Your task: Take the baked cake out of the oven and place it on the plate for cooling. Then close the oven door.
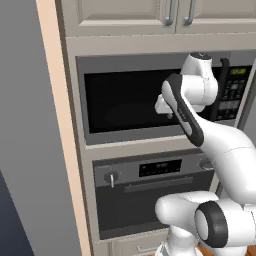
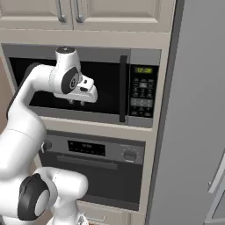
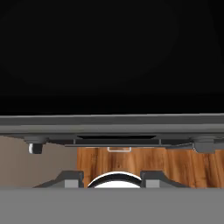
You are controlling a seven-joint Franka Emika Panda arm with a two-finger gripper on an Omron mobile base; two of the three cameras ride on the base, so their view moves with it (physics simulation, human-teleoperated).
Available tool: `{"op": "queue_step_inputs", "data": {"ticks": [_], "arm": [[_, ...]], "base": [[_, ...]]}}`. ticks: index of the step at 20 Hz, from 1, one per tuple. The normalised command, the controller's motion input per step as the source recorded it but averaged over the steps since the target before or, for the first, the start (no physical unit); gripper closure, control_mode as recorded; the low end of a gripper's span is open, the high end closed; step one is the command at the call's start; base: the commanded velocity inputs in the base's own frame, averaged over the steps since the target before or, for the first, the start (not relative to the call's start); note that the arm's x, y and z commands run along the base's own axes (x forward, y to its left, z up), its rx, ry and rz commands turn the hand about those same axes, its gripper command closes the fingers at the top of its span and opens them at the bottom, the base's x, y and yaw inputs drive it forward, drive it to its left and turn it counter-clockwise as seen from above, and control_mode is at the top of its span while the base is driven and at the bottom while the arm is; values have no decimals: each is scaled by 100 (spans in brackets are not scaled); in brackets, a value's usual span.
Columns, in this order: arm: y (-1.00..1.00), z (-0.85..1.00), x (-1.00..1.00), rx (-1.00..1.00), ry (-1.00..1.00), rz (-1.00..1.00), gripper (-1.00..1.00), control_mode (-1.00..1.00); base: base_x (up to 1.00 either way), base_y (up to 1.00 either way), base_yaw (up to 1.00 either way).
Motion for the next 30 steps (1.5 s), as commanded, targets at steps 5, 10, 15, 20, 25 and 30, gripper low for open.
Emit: {"op": "queue_step_inputs", "data": {"ticks": [5,10,15,20,25,30], "arm": [[0,0,-5,0,0,0,-100,100],[0,0,0,0,0,0,-100,100],[0,0,0,0,0,0,-100,100],[0,0,0,0,0,0,-100,100],[0,0,0,0,0,0,-100,100],[0,0,0,0,0,0,-100,100]], "base": [[-42,-27,0],[-87,-93,17],[-4,-56,71],[0,-50,79],[3,-90,58],[9,-98,46]]}}
